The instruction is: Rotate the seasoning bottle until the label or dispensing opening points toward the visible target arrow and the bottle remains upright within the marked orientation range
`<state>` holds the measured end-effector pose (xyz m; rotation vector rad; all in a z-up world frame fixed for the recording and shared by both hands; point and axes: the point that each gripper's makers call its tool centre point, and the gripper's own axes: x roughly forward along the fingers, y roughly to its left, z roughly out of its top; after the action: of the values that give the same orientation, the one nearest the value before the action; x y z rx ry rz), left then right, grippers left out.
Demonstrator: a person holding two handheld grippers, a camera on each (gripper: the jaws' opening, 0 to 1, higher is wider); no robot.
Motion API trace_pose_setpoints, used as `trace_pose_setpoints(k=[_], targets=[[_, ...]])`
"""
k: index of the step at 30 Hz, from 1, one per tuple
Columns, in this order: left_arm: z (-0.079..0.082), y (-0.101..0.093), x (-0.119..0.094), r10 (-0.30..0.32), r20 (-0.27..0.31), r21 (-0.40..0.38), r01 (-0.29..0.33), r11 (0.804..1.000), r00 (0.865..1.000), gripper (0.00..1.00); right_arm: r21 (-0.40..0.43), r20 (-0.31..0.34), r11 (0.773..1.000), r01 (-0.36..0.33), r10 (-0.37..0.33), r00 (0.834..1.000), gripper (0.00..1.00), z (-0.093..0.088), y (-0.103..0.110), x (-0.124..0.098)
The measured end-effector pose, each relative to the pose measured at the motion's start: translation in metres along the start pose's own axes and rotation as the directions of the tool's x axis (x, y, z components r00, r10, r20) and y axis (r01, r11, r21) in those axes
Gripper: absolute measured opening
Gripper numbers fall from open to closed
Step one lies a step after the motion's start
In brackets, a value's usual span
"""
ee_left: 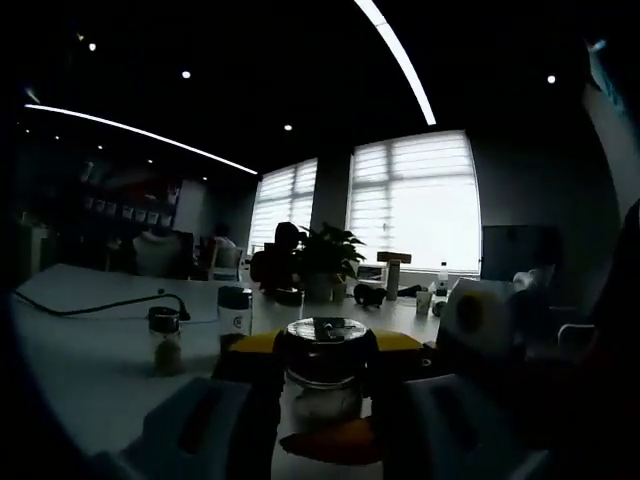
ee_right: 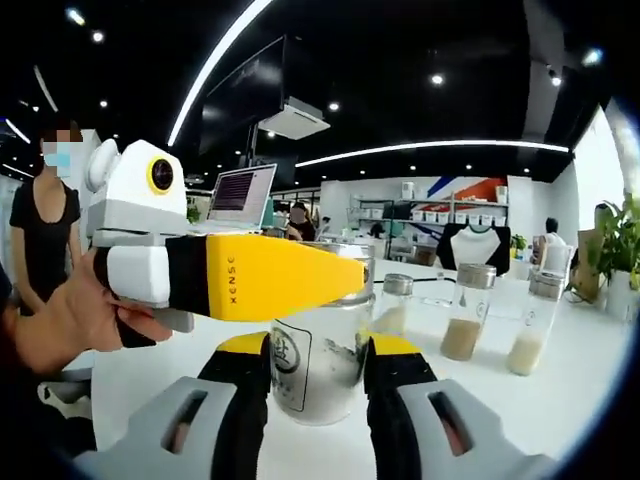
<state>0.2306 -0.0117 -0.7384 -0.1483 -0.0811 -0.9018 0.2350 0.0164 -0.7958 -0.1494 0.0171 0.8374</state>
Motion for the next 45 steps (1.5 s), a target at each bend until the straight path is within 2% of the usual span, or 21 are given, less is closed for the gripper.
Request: trace_pose_setpoints(k=[2, 3, 7, 10, 13, 21, 28, 35, 45], targets=[[0.002, 0.004, 0.000, -0.009, 0.002, -0.018, 0.009, 1.000, 1.000, 0.33, 0.002, 0.015, 1.000, -0.022, 0.022, 1.000, 0.35, 0.002, 0.000, -0.001], [0.003, 0.006, -0.001, -0.010, 0.008, -0.029, 0.010, 1.000, 1.000, 0.33, 0.036, 0.023, 0.998, -0.059, 0.058, 0.998, 0.34, 0.004, 0.003, -0.001], [0.009, 0.027, -0.005, 0.041, 0.022, -0.009, -0.041, 0.999, 0.999, 0.33, 0.135, 0.042, 0.986, -0.095, 0.090, 0.995, 0.35, 0.002, -0.002, -0.004], [0.009, 0.035, -0.008, 0.055, 0.024, -0.013, -0.055, 0.998, 0.998, 0.33, 0.111, 0.031, 0.989, -0.100, 0.097, 0.995, 0.37, 0.000, -0.004, -0.005], [0.004, 0.054, -0.014, 0.115, 0.000, 0.025, -0.115, 0.993, 0.993, 0.33, 0.090, 0.018, 0.990, -0.104, 0.103, 0.995, 0.38, -0.001, -0.005, -0.007], [-0.017, 0.084, -0.022, 0.175, -0.056, 0.044, -0.172, 0.984, 0.983, 0.33, 0.081, 0.024, 0.991, -0.107, 0.105, 0.994, 0.38, 0.002, -0.011, -0.012], [-0.027, 0.095, -0.033, 0.198, -0.092, 0.054, -0.194, 0.980, 0.976, 0.33, 0.075, 0.028, 0.992, -0.099, 0.097, 0.995, 0.38, 0.003, -0.016, -0.014], [-0.028, 0.105, -0.040, 0.198, -0.093, 0.042, -0.195, 0.980, 0.976, 0.33, 0.075, 0.023, 0.993, -0.095, 0.093, 0.995, 0.38, 0.002, -0.018, -0.014], [-0.037, 0.116, -0.041, 0.219, -0.106, 0.038, -0.216, 0.976, 0.970, 0.33, 0.060, 0.041, 0.993, -0.098, 0.095, 0.995, 0.35, 0.005, -0.018, -0.016]])
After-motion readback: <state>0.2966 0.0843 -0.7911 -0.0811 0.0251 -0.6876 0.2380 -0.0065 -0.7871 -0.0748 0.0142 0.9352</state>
